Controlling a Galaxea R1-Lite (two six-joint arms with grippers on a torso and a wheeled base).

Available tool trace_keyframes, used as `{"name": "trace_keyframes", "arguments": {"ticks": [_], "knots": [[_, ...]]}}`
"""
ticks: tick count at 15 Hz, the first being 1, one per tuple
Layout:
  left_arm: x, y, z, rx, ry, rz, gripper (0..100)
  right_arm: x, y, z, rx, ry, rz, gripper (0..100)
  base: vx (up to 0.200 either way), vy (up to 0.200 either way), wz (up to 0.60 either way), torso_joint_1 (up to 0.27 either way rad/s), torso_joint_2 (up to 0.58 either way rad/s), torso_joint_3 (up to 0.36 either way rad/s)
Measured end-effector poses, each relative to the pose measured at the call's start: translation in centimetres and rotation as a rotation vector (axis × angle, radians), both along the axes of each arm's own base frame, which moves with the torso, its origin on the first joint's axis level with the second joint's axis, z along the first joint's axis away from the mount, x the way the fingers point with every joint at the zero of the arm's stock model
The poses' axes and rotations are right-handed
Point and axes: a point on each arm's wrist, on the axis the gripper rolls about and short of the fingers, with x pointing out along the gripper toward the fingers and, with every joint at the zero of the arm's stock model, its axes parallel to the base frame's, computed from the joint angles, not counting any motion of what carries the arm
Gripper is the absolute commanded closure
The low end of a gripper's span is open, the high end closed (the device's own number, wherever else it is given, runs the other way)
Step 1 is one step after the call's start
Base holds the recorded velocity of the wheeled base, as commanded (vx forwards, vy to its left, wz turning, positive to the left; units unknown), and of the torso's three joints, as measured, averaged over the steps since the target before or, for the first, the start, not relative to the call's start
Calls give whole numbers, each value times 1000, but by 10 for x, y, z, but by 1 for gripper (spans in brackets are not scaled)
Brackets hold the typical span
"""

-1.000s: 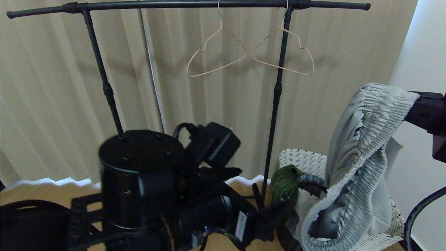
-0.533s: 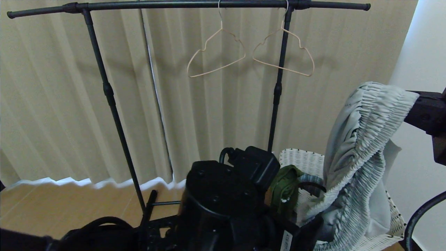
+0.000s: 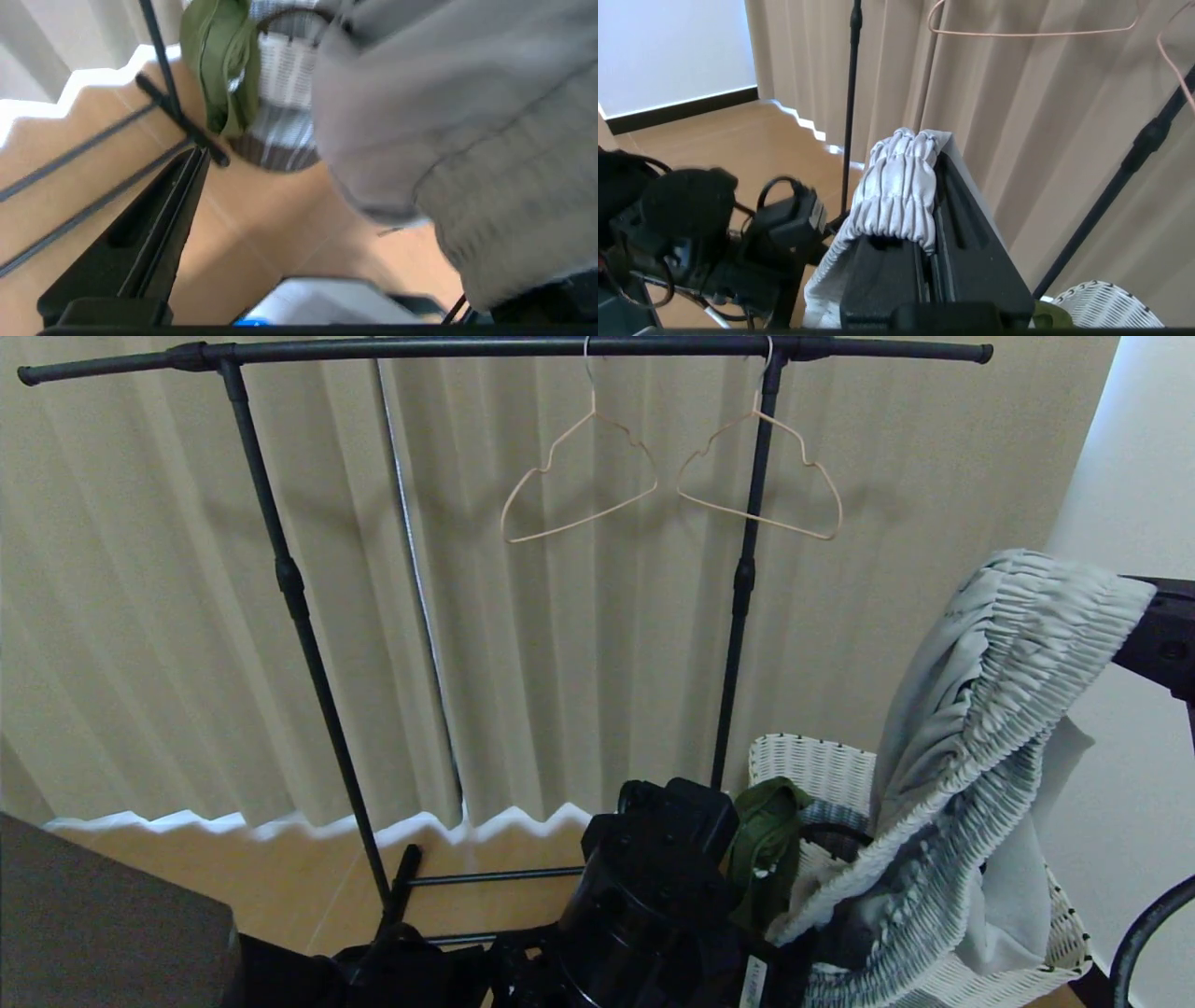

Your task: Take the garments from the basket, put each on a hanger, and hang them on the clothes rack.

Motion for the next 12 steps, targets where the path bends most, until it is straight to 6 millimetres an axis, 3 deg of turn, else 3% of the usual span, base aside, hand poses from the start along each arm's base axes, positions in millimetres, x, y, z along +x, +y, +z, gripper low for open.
{"name": "trace_keyframes", "arguments": {"ticks": [7, 9, 12], "knots": [[-10, 17, 11, 30, -73, 64, 100, 1, -1, 0, -1, 1, -11, 100, 0, 0, 0, 0, 0, 0], [-17, 32, 27, 29, -127, 68, 100, 4, 1, 1, -1, 1, -13, 100, 0, 0, 0, 0, 0, 0], [-22, 71, 72, 28, -204, 89, 100, 8, 3, 5, 2, -6, -12, 100, 0, 0, 0, 0, 0, 0]]}}
